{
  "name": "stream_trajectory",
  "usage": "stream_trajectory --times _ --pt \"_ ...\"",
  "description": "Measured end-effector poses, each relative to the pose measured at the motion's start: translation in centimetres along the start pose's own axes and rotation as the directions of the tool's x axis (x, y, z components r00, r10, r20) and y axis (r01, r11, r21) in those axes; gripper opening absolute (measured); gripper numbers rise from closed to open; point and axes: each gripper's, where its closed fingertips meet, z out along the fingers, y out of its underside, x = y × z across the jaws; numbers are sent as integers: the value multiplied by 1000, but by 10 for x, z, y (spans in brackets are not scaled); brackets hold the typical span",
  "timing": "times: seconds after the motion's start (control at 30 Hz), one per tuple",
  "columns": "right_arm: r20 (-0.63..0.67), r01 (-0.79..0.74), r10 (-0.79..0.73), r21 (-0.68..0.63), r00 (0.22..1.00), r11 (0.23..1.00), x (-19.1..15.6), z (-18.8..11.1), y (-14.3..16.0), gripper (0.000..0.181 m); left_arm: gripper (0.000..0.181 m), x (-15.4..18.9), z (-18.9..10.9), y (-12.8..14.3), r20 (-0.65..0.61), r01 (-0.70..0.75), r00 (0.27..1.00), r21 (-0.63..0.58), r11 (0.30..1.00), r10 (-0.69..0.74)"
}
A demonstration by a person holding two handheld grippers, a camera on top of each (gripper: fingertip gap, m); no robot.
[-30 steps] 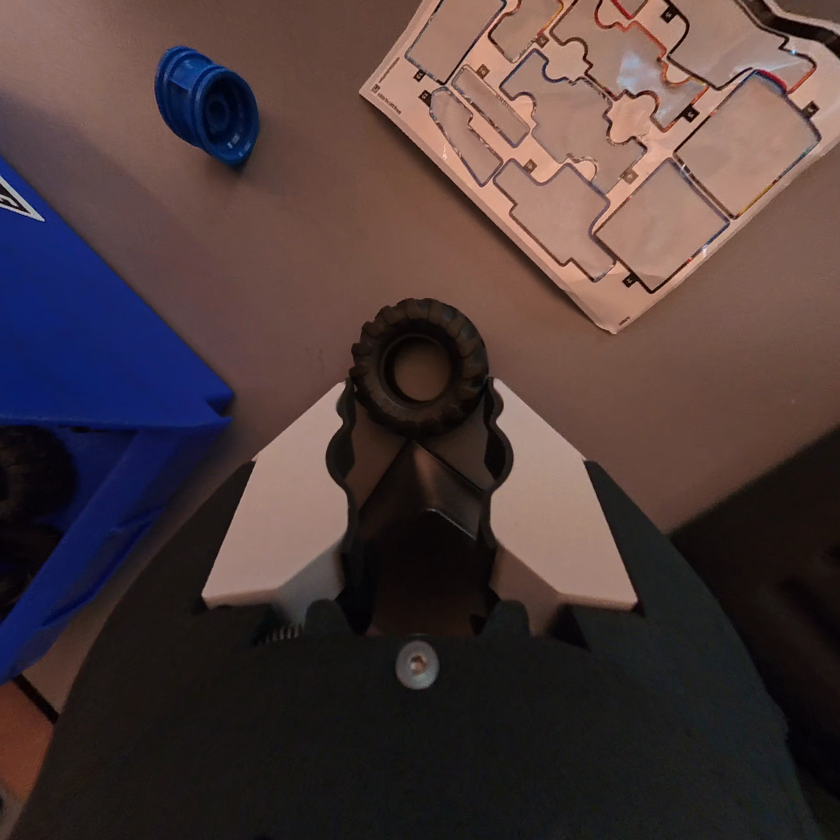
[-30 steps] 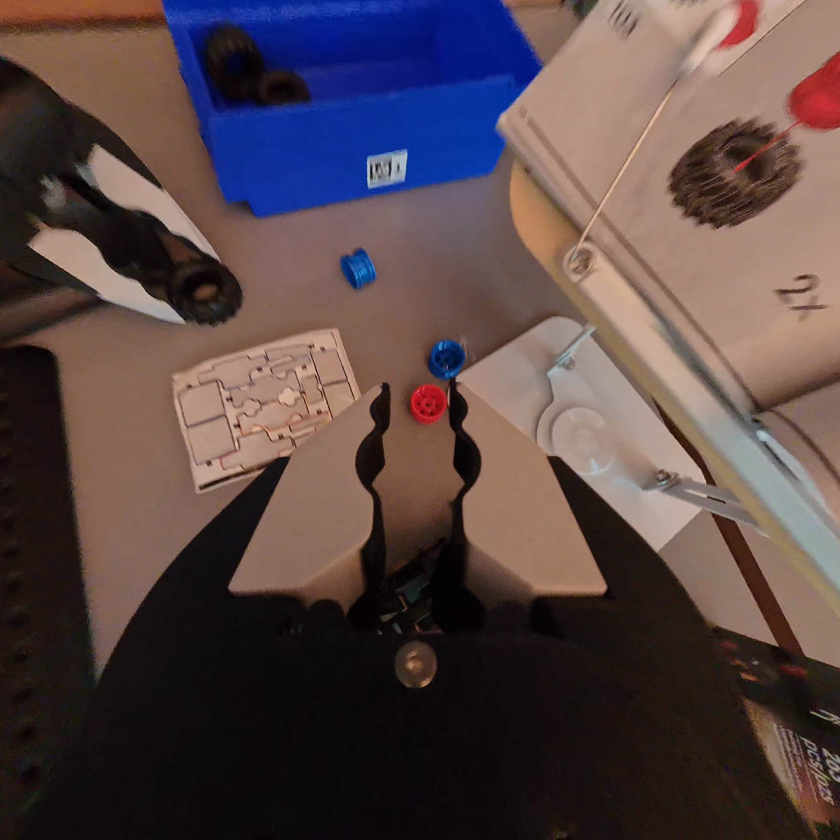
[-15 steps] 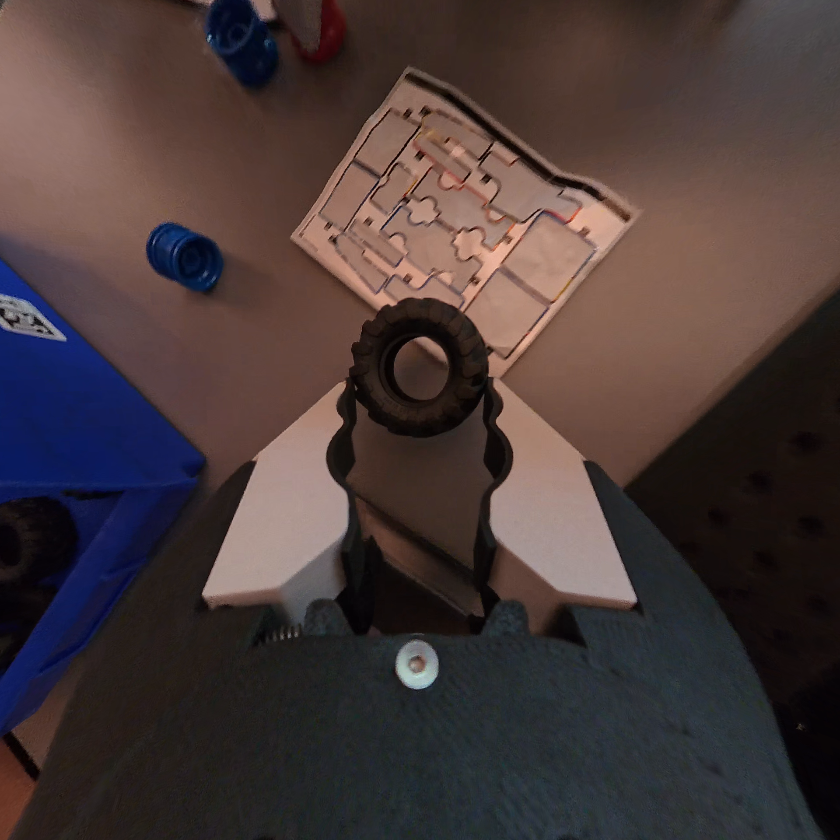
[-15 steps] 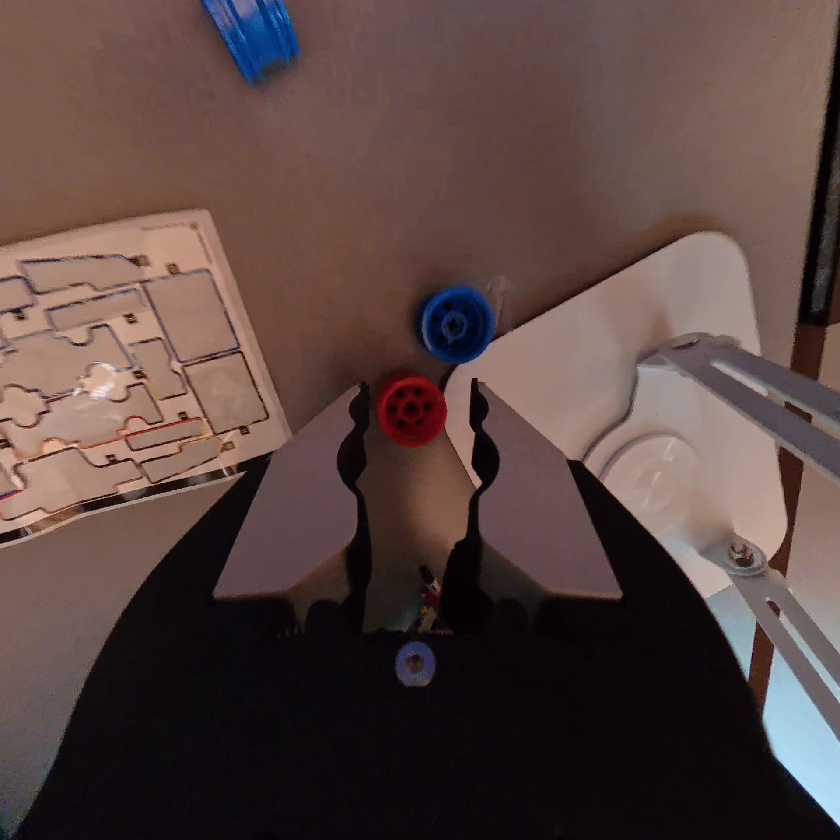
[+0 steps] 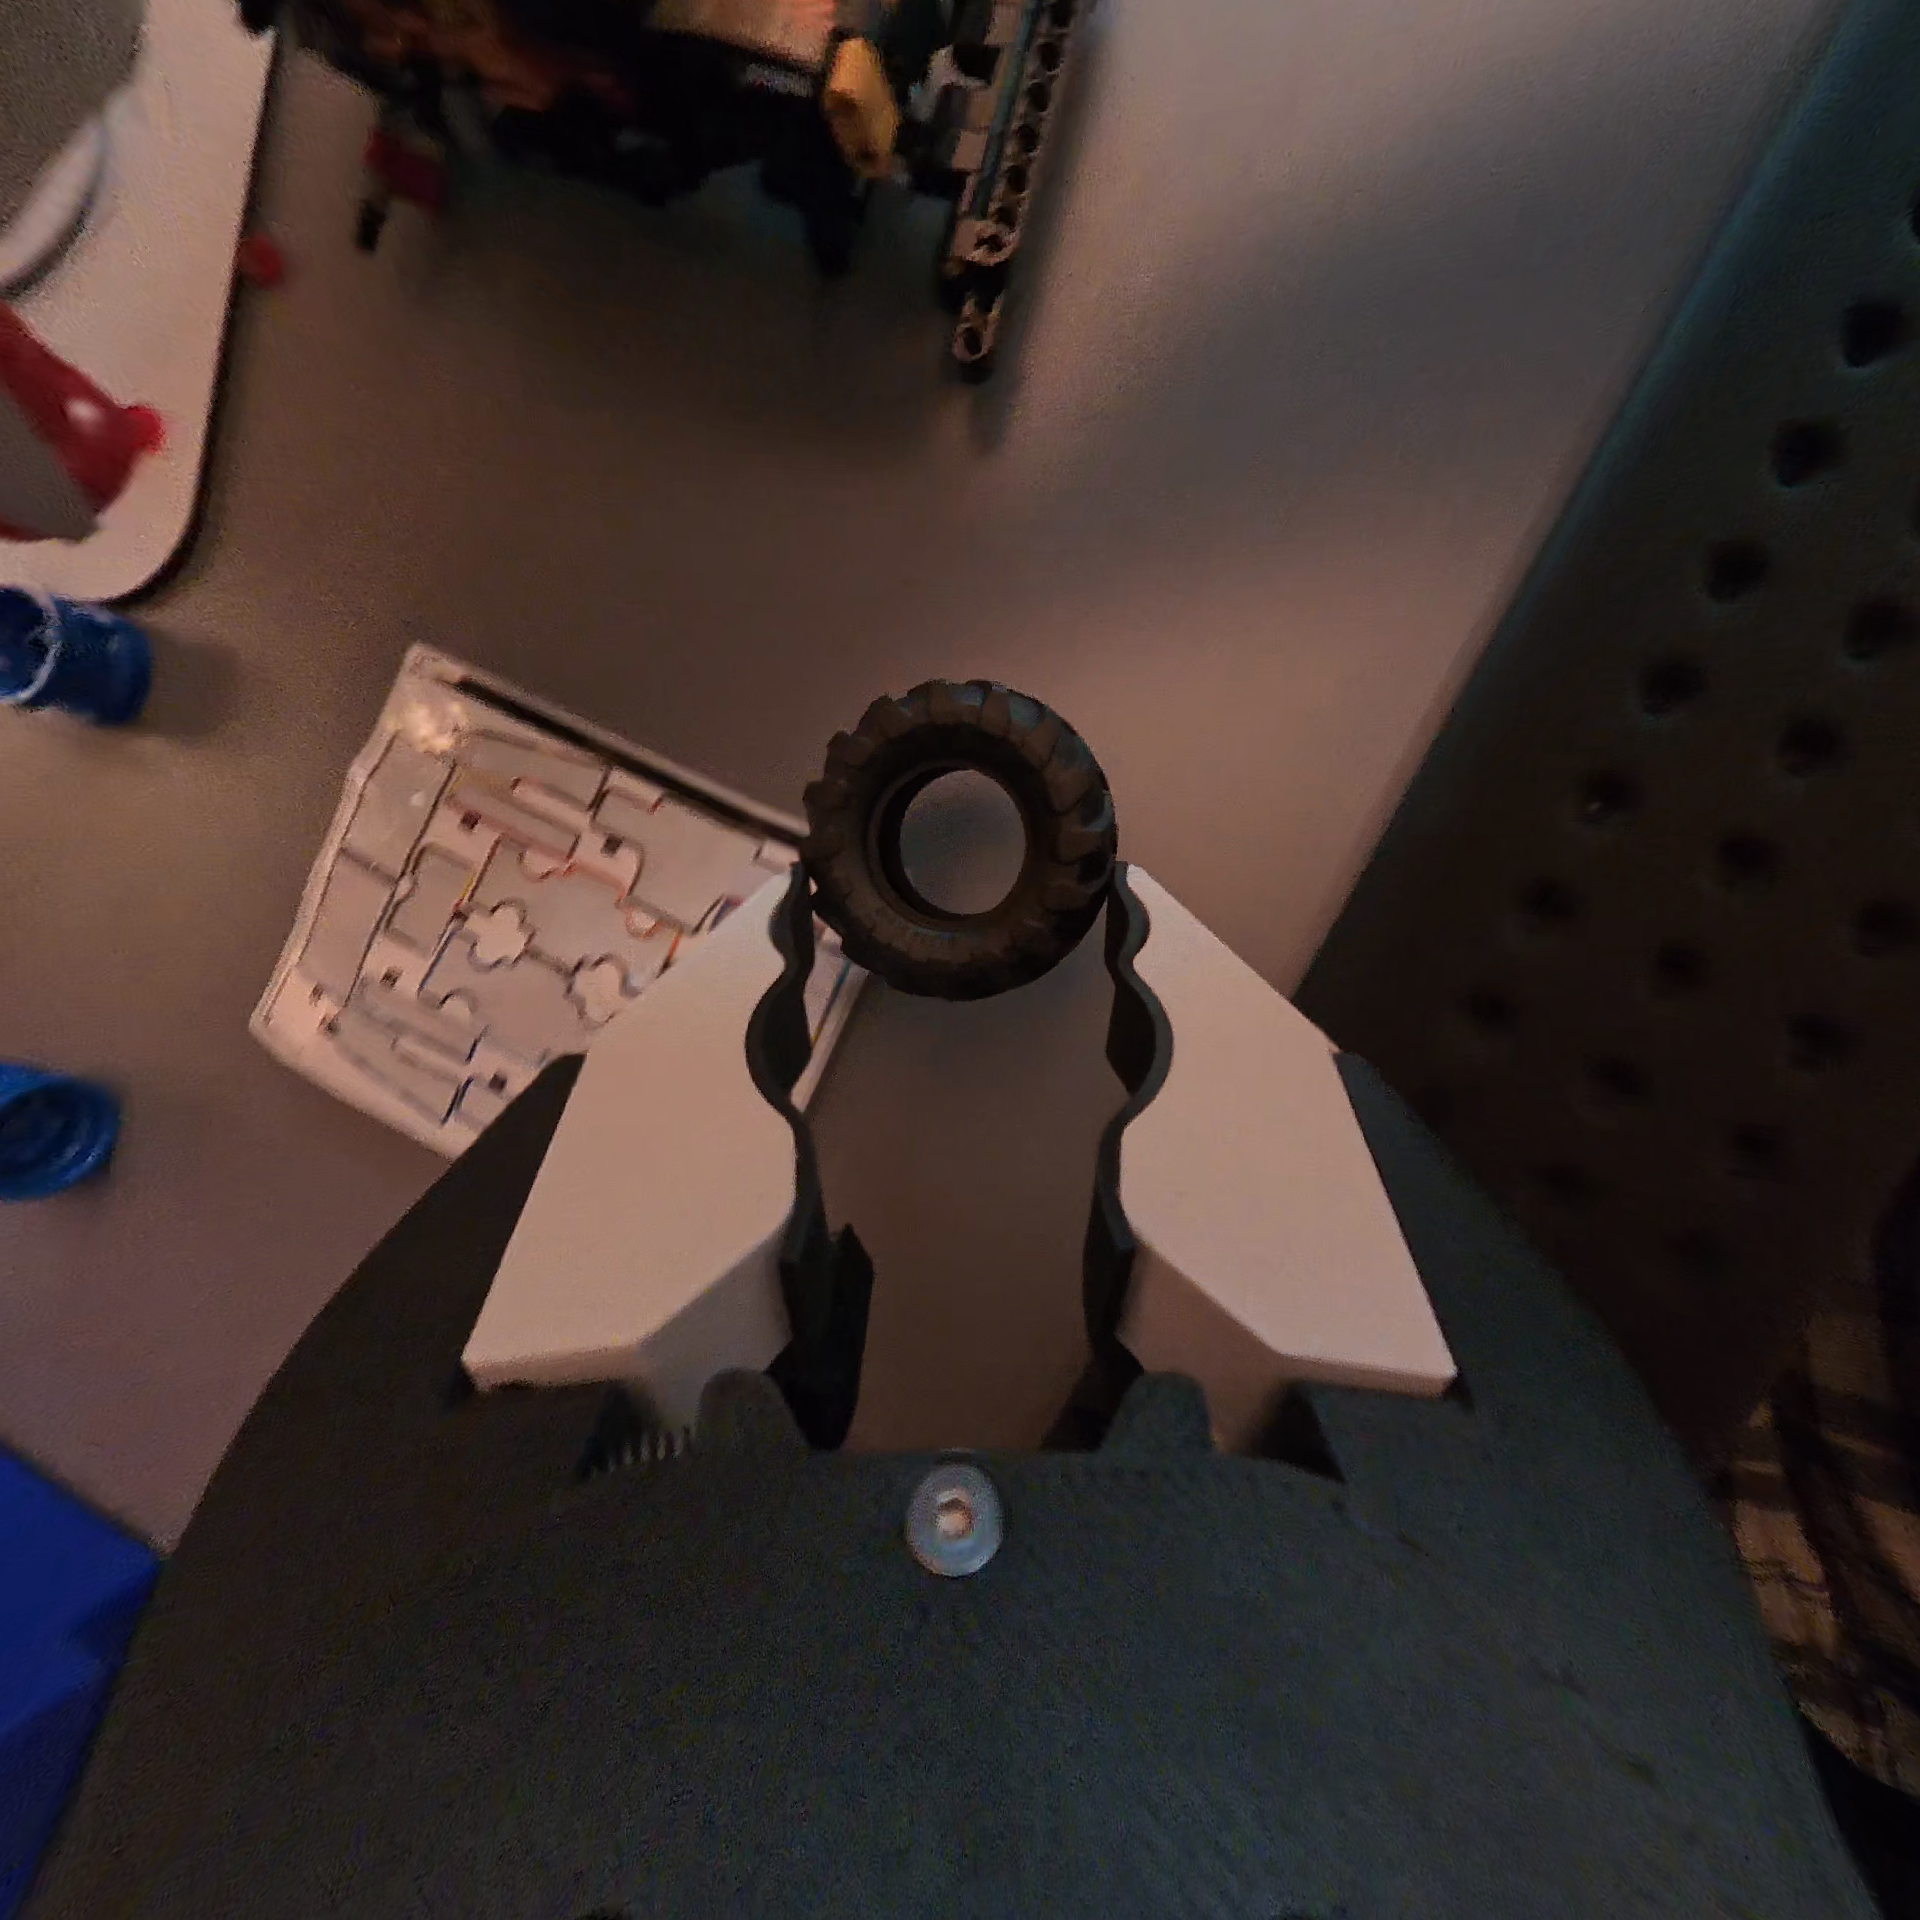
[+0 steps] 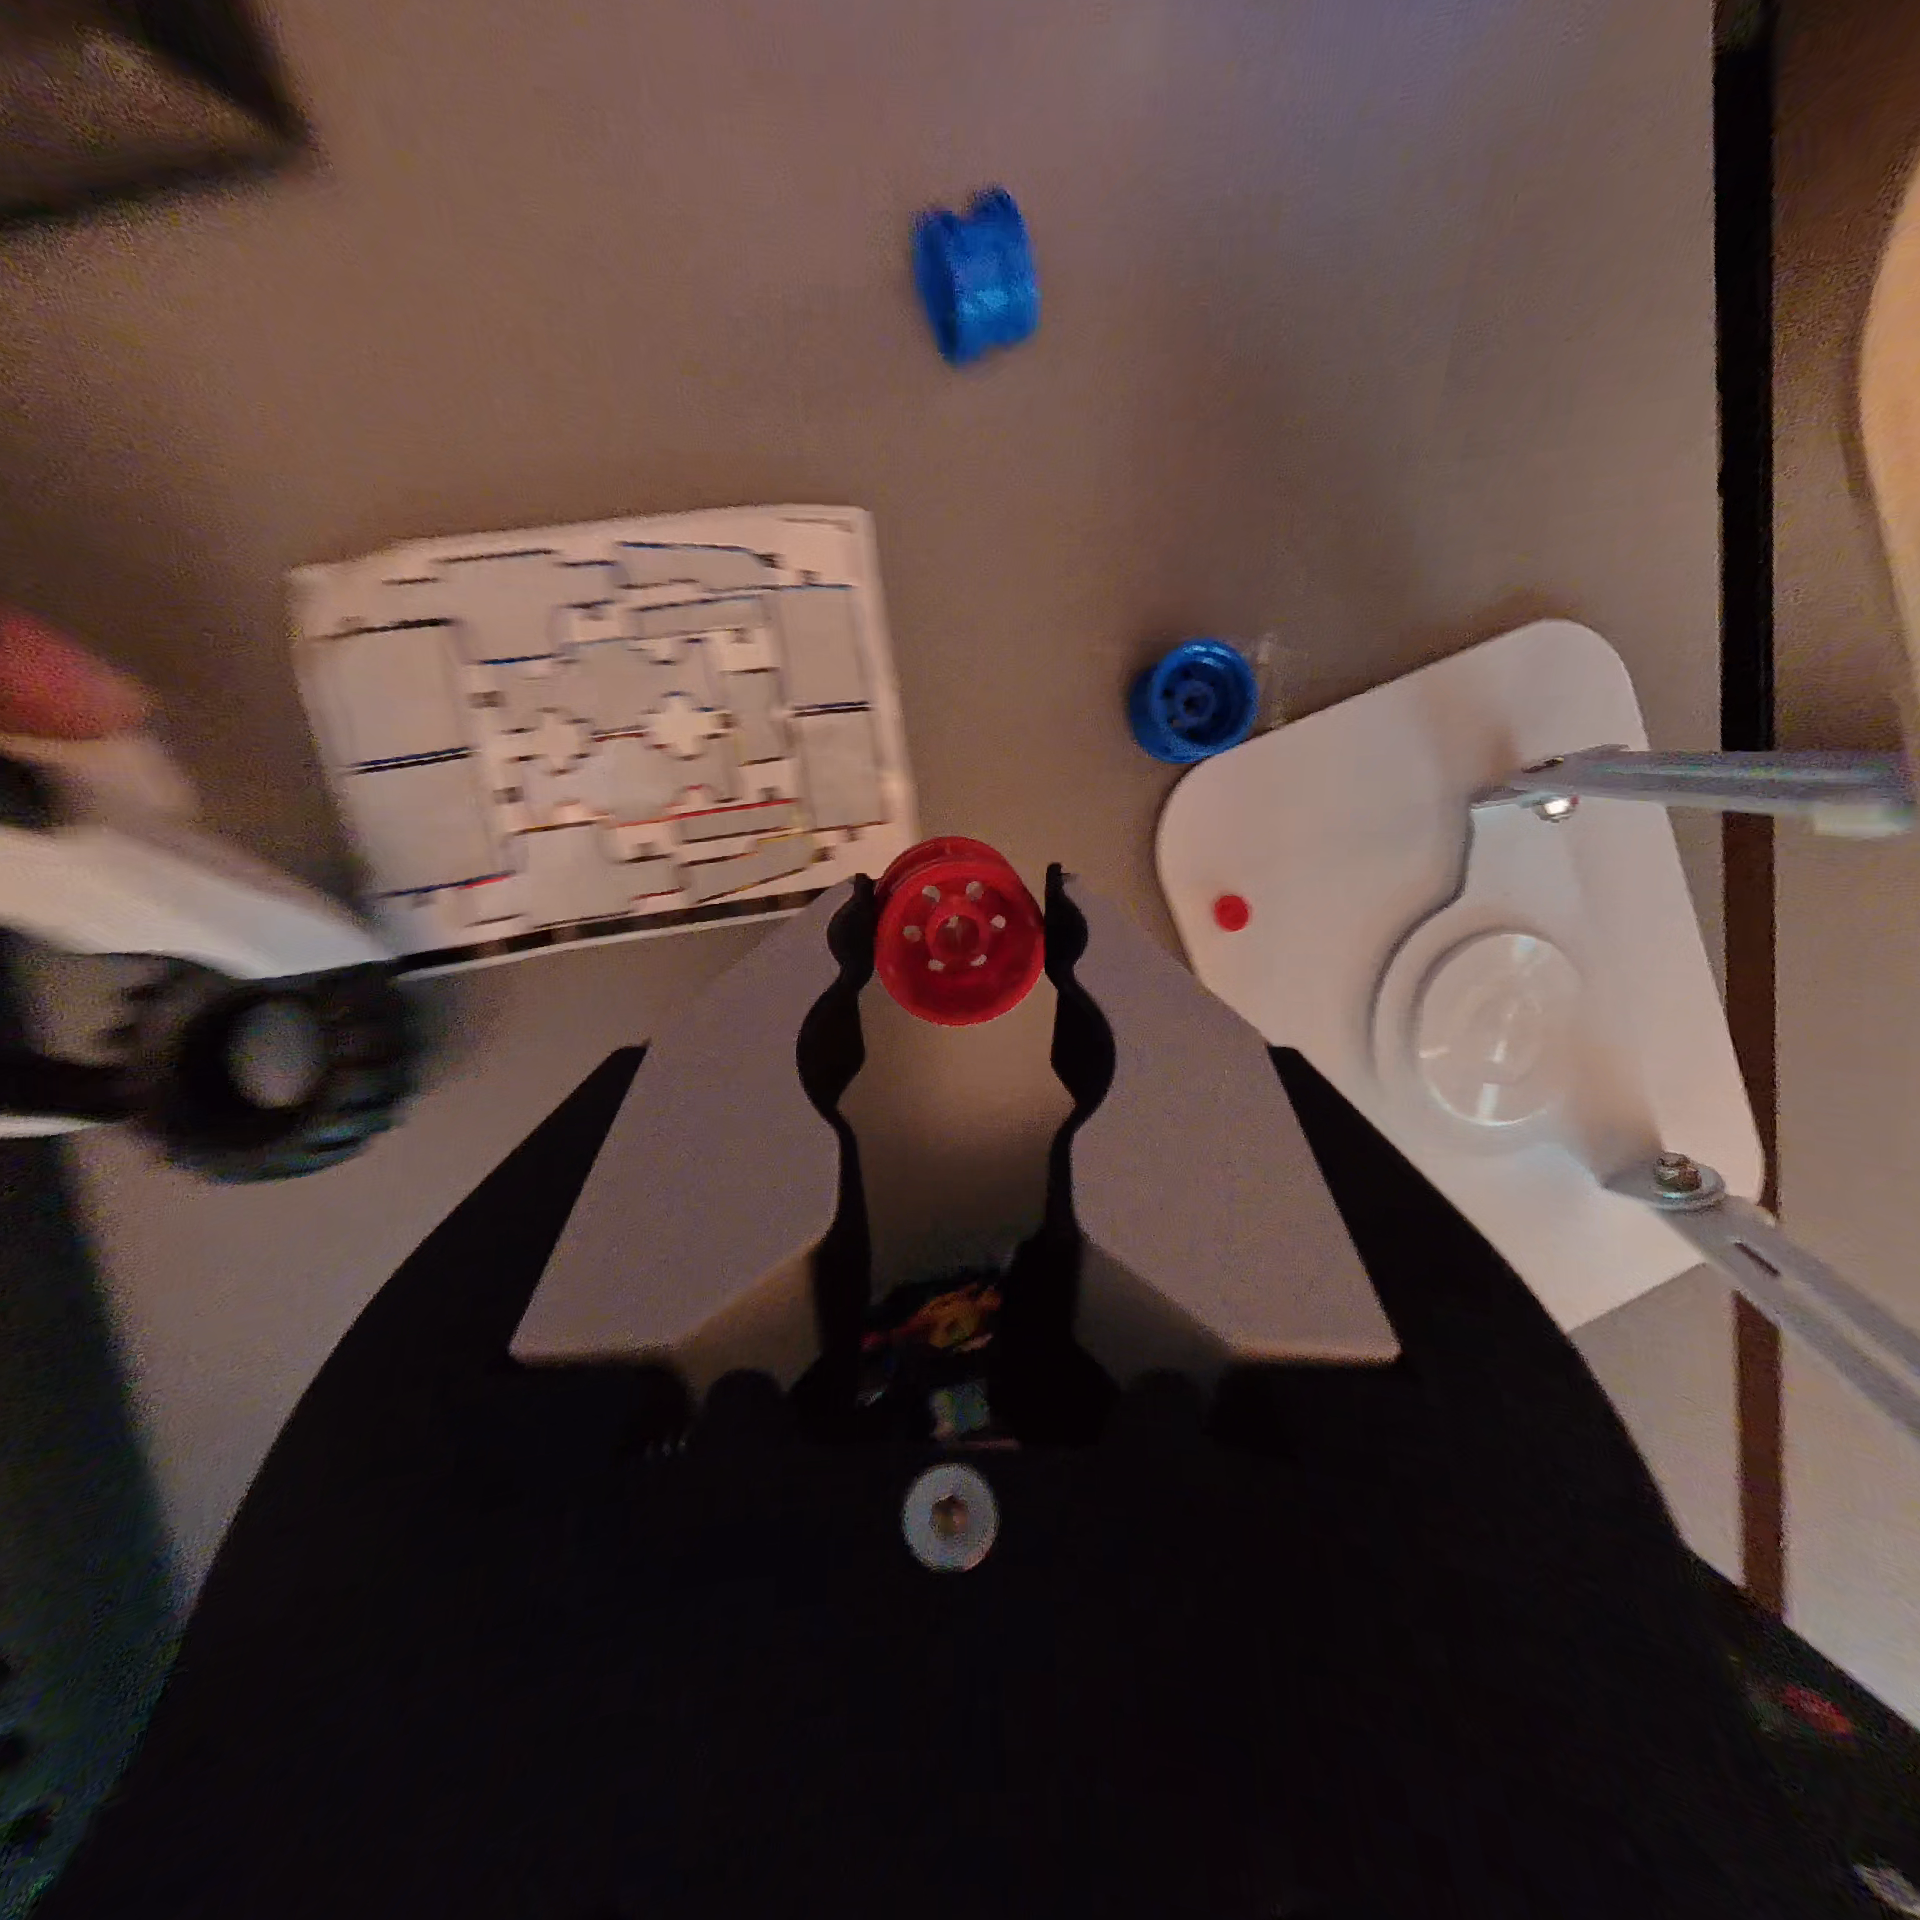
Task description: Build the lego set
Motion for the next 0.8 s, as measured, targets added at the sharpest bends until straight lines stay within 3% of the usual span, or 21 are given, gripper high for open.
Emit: stream_trajectory --times 0.17,0.3,0.57,0.73,0.8 --pt "88 1 -16 168 996 986 -56 -57 22 31 56 23 30 -16 -21 -77 997 -2 997 77" --pt "140 -3 -33 247 990 969 -96 -69 47 31 58 24 25 -22 -64 -20 998 85 996 26" --pt "150 105 -147 257 978 961 -149 -49 72 31 46 17 4 -18 -44 -5 999 185 983 14" --pt "42 176 -190 226 981 958 -151 -30 73 30 35 18 2 -21 -49 -8 999 217 976 19" --pt "0 205 -208 189 978 960 -149 -21 77 30 33 14 -2 -23 -89 76 994 236 969 -56"
